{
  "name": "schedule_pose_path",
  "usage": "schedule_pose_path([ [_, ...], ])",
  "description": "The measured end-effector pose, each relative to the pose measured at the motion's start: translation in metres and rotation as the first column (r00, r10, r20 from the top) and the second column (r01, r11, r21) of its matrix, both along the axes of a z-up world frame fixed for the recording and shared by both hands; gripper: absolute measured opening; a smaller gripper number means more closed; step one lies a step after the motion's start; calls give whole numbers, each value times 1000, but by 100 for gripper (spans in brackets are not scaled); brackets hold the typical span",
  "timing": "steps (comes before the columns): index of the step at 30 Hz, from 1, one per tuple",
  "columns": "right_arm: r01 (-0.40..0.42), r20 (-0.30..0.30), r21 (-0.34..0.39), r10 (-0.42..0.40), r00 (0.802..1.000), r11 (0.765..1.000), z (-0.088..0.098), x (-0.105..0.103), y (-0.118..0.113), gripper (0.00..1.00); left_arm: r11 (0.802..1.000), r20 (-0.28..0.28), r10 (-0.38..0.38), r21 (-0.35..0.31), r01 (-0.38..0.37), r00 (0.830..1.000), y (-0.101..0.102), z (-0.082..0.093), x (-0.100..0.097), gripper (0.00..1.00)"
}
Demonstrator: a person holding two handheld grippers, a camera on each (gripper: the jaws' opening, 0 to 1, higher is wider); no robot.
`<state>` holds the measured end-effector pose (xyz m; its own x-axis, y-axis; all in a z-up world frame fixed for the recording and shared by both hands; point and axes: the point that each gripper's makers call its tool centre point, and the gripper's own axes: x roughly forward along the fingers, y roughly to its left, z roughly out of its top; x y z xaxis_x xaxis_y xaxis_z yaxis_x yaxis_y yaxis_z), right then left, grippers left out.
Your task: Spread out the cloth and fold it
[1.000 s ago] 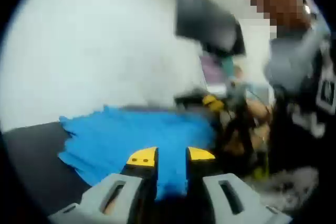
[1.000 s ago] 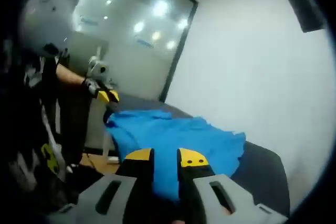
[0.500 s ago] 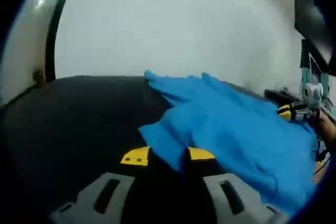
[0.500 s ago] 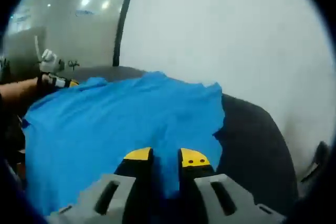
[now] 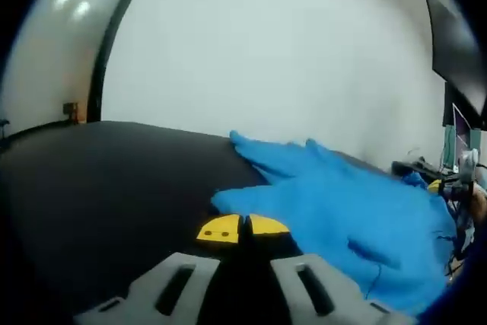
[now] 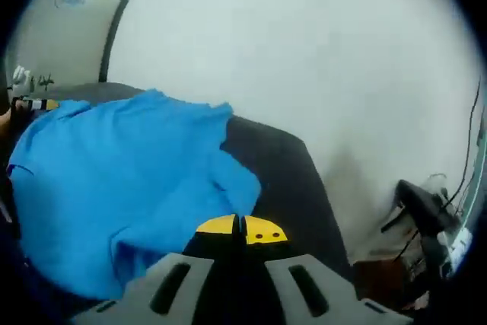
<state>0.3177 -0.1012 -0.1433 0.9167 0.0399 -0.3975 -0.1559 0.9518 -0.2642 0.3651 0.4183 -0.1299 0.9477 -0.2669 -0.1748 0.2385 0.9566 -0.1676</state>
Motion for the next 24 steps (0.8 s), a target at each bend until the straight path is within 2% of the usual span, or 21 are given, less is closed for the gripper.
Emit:
schedule_pose_path([
  [1, 0, -19, -22, 0, 1000, 1000, -6, -1, -1, 0, 1000, 4, 3, -2, -3, 1000, 3, 2, -1, 5],
  [2, 11, -29, -95, -13, 999, 995, -9, -3, -5, 0, 1000, 17, 17, -2, -17, 1000, 6, 7, -4, 4],
  [3, 6, -13, -157, -9, 1000, 988, -7, -3, -6, 0, 1000, 24, 30, 5, -30, 999, 12, 11, -8, 4],
  [4, 16, 5, -172, -15, 1000, 985, -5, -3, -6, 0, 999, 27, 42, 12, -42, 999, 18, 14, -13, 4],
  [6, 28, 5, -158, -28, 1000, 987, -5, -5, -7, 0, 994, 46, 87, 64, -90, 995, 38, 19, -23, 4],
  [7, 26, 7, -162, -25, 1000, 987, -4, -5, -7, 0, 992, 48, 87, 84, -91, 995, 44, 20, -28, 4],
  [8, 21, 27, -146, -17, 999, 989, -1, -3, -7, 0, 992, 47, 86, 89, -90, 995, 49, 21, -32, 4],
  [10, 36, 138, -57, -28, 990, 998, 18, 2, -5, 0, 992, 19, 106, 74, -107, 994, 64, 17, -36, 5],
  [11, 49, 215, -12, -45, 976, 999, 33, 4, -7, 2, 992, -8, 111, 62, -110, 994, 69, 11, -38, 5],
  [12, 65, 265, 22, -69, 962, 998, 42, 6, -13, 3, 991, -27, 122, 66, -120, 992, 75, 6, -39, 6],
  [13, 94, 287, 54, -106, 952, 994, 47, 7, -19, 5, 988, -31, 137, 72, -134, 990, 81, 3, -38, 7],
  [14, 116, 292, 63, -130, 948, 991, 49, 7, -23, 7, 983, -61, 169, 81, -164, 984, 91, -5, -40, 7],
  [15, 117, 278, 42, -124, 953, 992, 46, 6, -24, 7, 982, -56, 180, 63, -177, 982, 94, -5, -39, 7],
  [16, 130, 270, 29, -133, 954, 991, 43, 7, -25, 8, 983, -53, 182, 19, -181, 982, 95, -4, -39, 8],
  [17, 123, 234, -10, -117, 965, 992, 36, 6, -25, 10, 983, -73, 179, -18, -181, 981, 95, -5, -39, 9],
  [18, 118, 228, 6, -116, 967, 993, 33, 6, -21, 11, 982, -74, 179, -45, -182, 981, 95, -4, -39, 11],
  [21, 55, 209, 116, -78, 975, 992, 20, 10, 0, 14, 988, -61, 151, -18, -152, 987, 86, 2, -31, 16],
  [24, 56, 162, 96, -71, 984, 994, 5, 27, 2, 18, 995, -27, 79, 64, -77, 996, 62, 16, -15, 24],
])
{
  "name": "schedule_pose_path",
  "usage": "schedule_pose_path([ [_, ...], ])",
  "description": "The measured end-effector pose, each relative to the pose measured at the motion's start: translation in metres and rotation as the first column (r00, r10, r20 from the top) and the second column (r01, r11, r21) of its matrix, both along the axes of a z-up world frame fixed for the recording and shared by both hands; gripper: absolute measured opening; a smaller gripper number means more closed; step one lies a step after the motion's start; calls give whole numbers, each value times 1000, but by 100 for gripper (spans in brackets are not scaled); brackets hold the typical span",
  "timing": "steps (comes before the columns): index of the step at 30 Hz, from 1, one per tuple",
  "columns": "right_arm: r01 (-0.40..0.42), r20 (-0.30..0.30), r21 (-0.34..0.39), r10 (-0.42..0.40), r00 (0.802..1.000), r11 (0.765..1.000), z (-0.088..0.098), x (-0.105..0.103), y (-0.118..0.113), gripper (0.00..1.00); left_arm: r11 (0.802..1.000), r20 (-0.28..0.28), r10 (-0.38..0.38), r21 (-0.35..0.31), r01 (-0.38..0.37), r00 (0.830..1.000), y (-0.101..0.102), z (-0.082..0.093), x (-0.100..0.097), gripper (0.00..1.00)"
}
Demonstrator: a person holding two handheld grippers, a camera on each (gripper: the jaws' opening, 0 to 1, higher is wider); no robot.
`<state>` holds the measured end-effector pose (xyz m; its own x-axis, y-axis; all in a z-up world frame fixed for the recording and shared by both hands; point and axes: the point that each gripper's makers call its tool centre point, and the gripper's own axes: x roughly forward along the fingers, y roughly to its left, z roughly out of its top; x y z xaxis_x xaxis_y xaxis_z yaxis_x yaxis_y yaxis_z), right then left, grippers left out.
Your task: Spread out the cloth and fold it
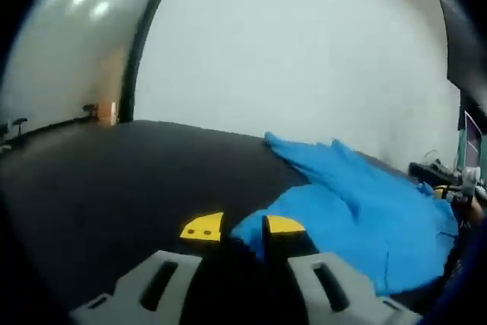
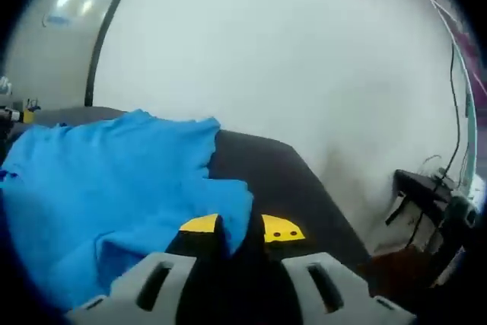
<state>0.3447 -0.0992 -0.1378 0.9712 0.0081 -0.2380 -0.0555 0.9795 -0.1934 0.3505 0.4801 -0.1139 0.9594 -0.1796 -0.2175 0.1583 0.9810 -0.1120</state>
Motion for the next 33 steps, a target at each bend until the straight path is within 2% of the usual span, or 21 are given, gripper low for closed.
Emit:
schedule_pose_path([
  [3, 28, -11, 25, -27, 1000, 999, -4, 21, -7, 18, 994, 1, -50, 100, 50, 999, -19, 1, 23, 30],
  [4, 24, -20, 85, -23, 1000, 996, -8, 29, -6, 16, 990, 0, -48, 133, 47, 999, -19, -3, 31, 30],
  [5, 9, -39, 194, -1, 999, 981, -11, 37, 0, 11, 988, -1, -52, 146, 52, 999, -21, -8, 39, 29],
  [7, 24, -55, 302, -8, 998, 953, -5, 43, -1, 5, 985, -8, -61, 160, 62, 998, -24, -17, 48, 28],
  [10, 28, 34, 282, -39, 999, 959, 27, 53, -13, 3, 981, -29, -53, 186, 58, 998, -24, -39, 57, 26],
  [11, 10, 29, 263, -18, 999, 965, 33, 54, -12, 4, 978, -50, -37, 203, 47, 998, -22, -48, 57, 26],
  [13, -15, 21, 247, 10, 1000, 969, 45, 58, -12, 4, 981, -22, -41, 190, 44, 999, -20, -36, 55, 25],
  [15, -32, 63, 342, 11, 998, 939, 57, 64, -12, 4, 990, -37, -36, 132, 40, 999, -16, -40, 53, 25],
  [17, 36, 11, 430, -45, 999, 902, 50, 67, -25, 5, 989, -29, -29, 143, 33, 999, -13, -39, 51, 25],
  [20, 97, 0, 320, -102, 995, 943, 39, 64, -41, 3, 986, -16, -28, 166, 30, 999, -15, -39, 50, 25],
  [23, 89, -46, 91, -85, 995, 992, 30, 47, -39, 0, 980, -4, -35, 198, 35, 999, -18, -38, 49, 25],
  [24, 107, -48, -45, -109, 993, 993, 35, 36, -41, 0, 979, -3, -36, 203, 36, 999, -18, -38, 49, 25],
  [25, 116, -55, -227, -132, 990, 967, 41, 24, -43, 0, 978, -1, -37, 207, 36, 999, -18, -38, 49, 25],
  [26, 105, -73, -424, -150, 986, 900, 47, 11, -44, 0, 977, 2, -36, 209, 34, 999, -17, -37, 49, 25],
  [27, 77, -94, -596, -165, 982, 799, 55, 0, -41, 0, 977, 6, -35, 212, 33, 999, -18, -37, 48, 25],
  [28, 44, -111, -718, -177, 978, 695, 62, -8, -36, 0, 976, 10, -38, 217, 35, 999, -19, -36, 48, 25],
  [29, 23, -119, -778, -182, 976, 628, 66, -12, -31, 0, 975, 11, -41, 219, 37, 999, -19, -36, 49, 25],
  [30, 27, -110, -772, -176, 978, 634, 65, -12, -28, 0, 974, 10, -43, 223, 40, 999, -20, -37, 49, 25],
  [31, 55, -92, -706, -168, 981, 706, 61, -9, -30, 0, 973, 12, -44, 228, 41, 999, -21, -37, 48, 25],
  [32, 74, -113, -669, -199, 973, 740, 53, -9, -40, 0, 972, 15, -44, 233, 40, 999, -21, -37, 48, 25],
  [33, 66, -170, -666, -237, 956, 743, 39, -10, -50, 0, 971, 16, -43, 237, 38, 999, -21, -37, 48, 25],
])
